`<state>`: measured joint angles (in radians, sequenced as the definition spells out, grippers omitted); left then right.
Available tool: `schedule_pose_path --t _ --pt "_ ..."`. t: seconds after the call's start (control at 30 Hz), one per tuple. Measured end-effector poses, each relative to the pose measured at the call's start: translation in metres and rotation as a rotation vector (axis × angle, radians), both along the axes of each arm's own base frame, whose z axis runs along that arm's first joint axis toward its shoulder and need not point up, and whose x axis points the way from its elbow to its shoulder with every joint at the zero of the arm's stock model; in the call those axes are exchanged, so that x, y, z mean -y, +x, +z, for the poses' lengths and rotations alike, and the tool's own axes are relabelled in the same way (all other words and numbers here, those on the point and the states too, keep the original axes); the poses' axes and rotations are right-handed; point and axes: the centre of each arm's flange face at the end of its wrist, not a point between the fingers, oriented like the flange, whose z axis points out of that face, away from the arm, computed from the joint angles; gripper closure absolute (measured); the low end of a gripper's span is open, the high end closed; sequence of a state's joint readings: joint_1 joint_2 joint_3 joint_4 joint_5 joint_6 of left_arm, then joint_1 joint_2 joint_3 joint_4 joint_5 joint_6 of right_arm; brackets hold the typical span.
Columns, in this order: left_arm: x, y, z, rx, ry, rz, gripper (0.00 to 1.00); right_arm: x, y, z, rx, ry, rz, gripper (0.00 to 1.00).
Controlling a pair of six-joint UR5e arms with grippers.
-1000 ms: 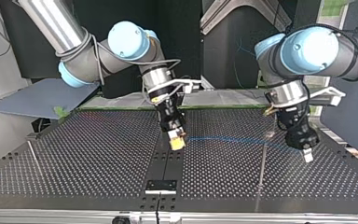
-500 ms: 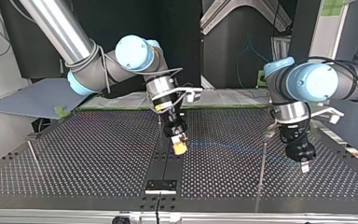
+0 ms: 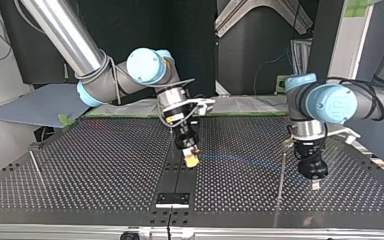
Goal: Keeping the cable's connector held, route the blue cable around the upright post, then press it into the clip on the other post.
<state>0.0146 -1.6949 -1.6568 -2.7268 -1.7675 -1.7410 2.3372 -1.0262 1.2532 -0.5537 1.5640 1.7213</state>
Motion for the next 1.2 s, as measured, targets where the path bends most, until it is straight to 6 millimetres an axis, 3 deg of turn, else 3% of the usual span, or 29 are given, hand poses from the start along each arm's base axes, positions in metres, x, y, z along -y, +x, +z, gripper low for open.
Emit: schedule_pose_path --t 0.33,0.67,0.9,1.2 --pt "-0.008 0.007 -0.006 -0.004 -0.005 -0.026 1.0 0.009 -0.002 -0.011 -0.008 0.009 -0.01 1.0" --pt "-0.006 0.026 -0.041 -0.061 -0.019 -0.065 1.0 0.019 -0.004 -0.029 -0.025 0.025 -0.02 1.0" --pt "0.002 0.033 -0.065 -0.103 -0.036 -0.098 1.0 0.026 -0.003 -0.055 -0.061 0.053 -0.026 1.0" --pt "0.012 0.031 -0.071 -0.124 -0.07 -0.123 1.0 0.027 0.004 -0.106 -0.127 0.114 -0.021 1.0"
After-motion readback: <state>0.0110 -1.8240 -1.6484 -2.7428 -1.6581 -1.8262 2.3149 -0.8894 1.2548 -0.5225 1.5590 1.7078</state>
